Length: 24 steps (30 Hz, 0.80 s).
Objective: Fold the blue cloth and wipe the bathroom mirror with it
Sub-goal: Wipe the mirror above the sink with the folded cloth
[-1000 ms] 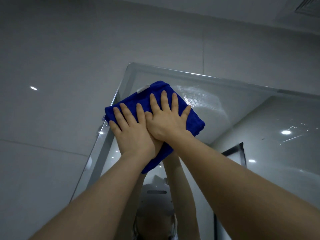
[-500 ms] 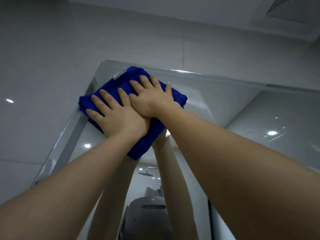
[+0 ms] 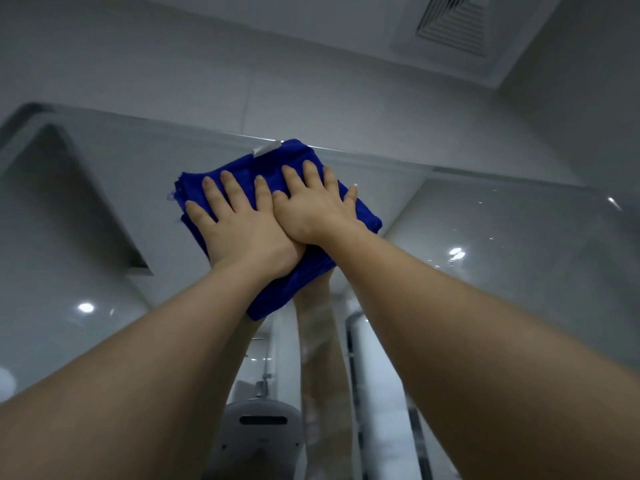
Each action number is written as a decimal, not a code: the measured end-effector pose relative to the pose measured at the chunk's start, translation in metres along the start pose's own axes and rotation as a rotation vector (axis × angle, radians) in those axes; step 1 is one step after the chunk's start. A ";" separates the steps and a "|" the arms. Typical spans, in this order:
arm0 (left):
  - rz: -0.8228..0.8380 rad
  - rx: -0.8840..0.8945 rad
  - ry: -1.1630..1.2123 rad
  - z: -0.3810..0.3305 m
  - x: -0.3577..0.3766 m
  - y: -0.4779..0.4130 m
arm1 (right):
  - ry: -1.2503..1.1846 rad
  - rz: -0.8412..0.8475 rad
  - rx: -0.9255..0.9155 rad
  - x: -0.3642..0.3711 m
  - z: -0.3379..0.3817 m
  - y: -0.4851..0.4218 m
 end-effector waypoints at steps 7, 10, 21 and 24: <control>-0.006 0.096 0.028 -0.092 0.016 0.021 | 0.010 -0.011 0.097 -0.019 -0.094 0.020; -0.007 0.135 0.036 -0.126 0.022 0.031 | 0.006 -0.025 0.134 -0.026 -0.130 0.031; -0.018 0.280 0.034 -0.210 0.038 0.054 | -0.029 -0.056 0.259 -0.039 -0.222 0.058; -0.002 0.319 0.016 -0.218 0.039 0.058 | -0.039 -0.055 0.293 -0.040 -0.231 0.067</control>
Point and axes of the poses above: each hand's wrist, its own y-axis away from the middle knuckle, its own x-axis out of the palm, z = x × y, the point moved 7 cm from there along -y, towards the middle knuckle, and after that the axes turned 4 degrees about x, right-handed, at the moved point
